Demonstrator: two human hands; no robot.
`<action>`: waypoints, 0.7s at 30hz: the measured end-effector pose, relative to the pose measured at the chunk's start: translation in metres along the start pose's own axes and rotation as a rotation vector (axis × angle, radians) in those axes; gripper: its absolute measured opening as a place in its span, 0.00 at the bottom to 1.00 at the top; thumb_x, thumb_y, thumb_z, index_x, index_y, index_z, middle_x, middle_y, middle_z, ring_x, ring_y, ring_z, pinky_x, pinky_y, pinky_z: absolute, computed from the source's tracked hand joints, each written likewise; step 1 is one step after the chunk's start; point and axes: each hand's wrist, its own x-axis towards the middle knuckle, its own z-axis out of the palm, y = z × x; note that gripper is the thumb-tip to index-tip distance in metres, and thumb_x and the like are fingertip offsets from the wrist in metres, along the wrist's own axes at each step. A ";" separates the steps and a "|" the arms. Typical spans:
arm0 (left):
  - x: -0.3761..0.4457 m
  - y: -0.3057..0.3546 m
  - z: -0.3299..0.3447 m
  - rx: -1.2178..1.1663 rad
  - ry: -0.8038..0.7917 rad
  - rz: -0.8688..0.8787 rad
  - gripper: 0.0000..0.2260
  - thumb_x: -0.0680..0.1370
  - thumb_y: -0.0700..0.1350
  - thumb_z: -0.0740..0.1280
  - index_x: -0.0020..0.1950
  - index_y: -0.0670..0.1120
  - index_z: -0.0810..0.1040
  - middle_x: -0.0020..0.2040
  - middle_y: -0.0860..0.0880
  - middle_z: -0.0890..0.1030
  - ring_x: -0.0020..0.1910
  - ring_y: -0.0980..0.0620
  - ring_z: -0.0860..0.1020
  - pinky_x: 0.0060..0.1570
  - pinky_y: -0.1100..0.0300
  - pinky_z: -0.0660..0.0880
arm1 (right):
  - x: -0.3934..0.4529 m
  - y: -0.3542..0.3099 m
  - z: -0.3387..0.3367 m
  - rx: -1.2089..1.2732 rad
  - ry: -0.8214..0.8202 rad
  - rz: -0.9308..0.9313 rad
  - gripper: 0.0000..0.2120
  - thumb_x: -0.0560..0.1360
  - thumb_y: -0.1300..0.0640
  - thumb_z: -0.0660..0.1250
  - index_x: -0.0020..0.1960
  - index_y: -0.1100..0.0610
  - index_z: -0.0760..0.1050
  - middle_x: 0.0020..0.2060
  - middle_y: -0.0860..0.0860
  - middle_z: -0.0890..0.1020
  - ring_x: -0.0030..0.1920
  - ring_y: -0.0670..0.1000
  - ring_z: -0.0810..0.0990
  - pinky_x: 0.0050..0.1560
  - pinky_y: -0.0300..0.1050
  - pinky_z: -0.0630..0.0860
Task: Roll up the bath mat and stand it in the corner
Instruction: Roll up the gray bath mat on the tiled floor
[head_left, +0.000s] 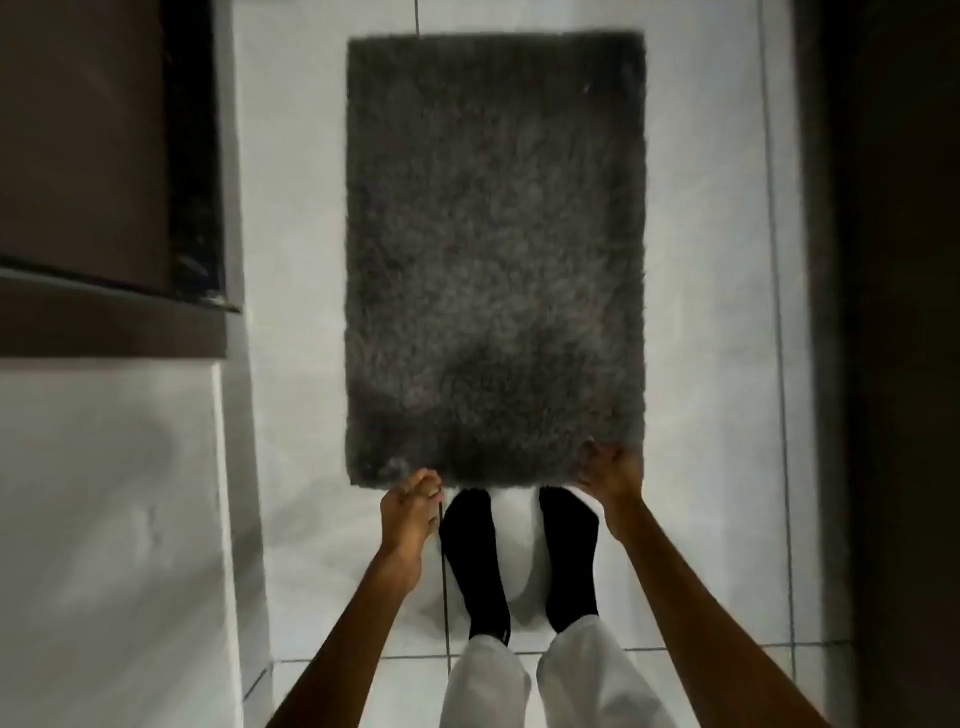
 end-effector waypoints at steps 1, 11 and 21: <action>0.023 -0.019 0.002 -0.030 0.049 -0.040 0.17 0.83 0.42 0.66 0.71 0.40 0.76 0.62 0.41 0.81 0.62 0.43 0.79 0.60 0.50 0.76 | 0.021 0.023 0.004 0.103 0.027 0.041 0.15 0.81 0.56 0.67 0.66 0.56 0.72 0.63 0.61 0.80 0.57 0.65 0.81 0.63 0.66 0.78; 0.125 -0.064 0.016 -0.304 0.120 -0.221 0.13 0.84 0.49 0.61 0.63 0.41 0.76 0.65 0.42 0.75 0.71 0.45 0.73 0.70 0.44 0.72 | 0.104 0.094 0.024 0.431 0.245 0.232 0.13 0.77 0.53 0.71 0.60 0.52 0.73 0.62 0.56 0.79 0.62 0.59 0.79 0.58 0.54 0.81; 0.105 -0.022 0.023 -0.063 0.156 0.452 0.16 0.80 0.28 0.58 0.51 0.47 0.77 0.53 0.41 0.81 0.53 0.47 0.82 0.61 0.54 0.76 | 0.068 0.049 0.025 -0.021 0.324 -0.474 0.10 0.78 0.55 0.71 0.42 0.57 0.74 0.41 0.53 0.81 0.46 0.54 0.82 0.50 0.49 0.81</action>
